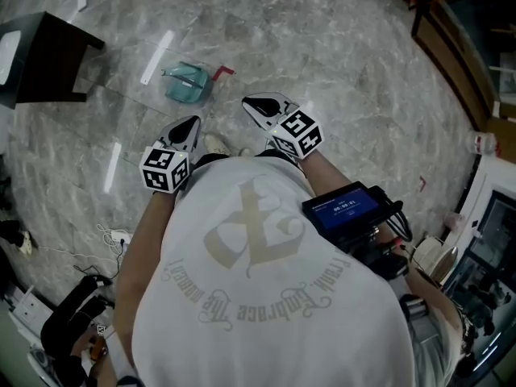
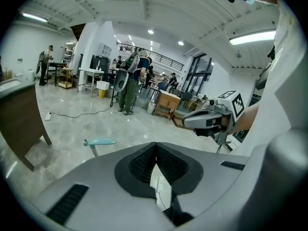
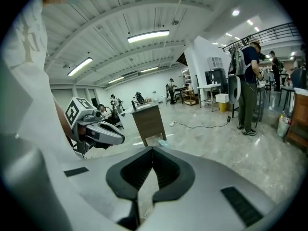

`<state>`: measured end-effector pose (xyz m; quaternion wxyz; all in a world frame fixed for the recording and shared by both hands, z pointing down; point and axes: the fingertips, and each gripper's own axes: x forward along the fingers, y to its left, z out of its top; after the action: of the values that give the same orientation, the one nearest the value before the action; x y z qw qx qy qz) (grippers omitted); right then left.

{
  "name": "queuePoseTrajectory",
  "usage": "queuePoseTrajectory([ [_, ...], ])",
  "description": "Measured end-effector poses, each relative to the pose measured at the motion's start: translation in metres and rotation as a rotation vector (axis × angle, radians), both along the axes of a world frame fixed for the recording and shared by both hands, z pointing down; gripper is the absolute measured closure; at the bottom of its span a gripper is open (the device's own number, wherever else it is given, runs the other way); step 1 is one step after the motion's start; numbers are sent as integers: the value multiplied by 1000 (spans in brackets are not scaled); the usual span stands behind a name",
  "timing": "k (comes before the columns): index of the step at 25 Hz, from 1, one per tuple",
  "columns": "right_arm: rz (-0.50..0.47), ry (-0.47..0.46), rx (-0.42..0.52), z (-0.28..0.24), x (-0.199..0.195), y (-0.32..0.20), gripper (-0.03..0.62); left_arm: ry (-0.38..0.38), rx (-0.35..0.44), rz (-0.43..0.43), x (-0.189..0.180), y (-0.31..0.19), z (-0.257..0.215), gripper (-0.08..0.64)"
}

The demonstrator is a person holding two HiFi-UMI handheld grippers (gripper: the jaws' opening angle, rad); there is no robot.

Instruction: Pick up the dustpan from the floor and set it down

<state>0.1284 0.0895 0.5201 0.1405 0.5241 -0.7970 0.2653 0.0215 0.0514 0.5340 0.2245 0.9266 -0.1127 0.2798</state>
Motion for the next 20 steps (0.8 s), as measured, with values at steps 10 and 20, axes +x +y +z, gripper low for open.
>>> queuePoseTrajectory([
  [10,14,40,-3,-21,14,-26,575,13,-12,-36,-10,-18,-13,549],
  [20,-82,49,24,-41,-10,-45,575,12,0,-179,-52,-18,-31,549],
])
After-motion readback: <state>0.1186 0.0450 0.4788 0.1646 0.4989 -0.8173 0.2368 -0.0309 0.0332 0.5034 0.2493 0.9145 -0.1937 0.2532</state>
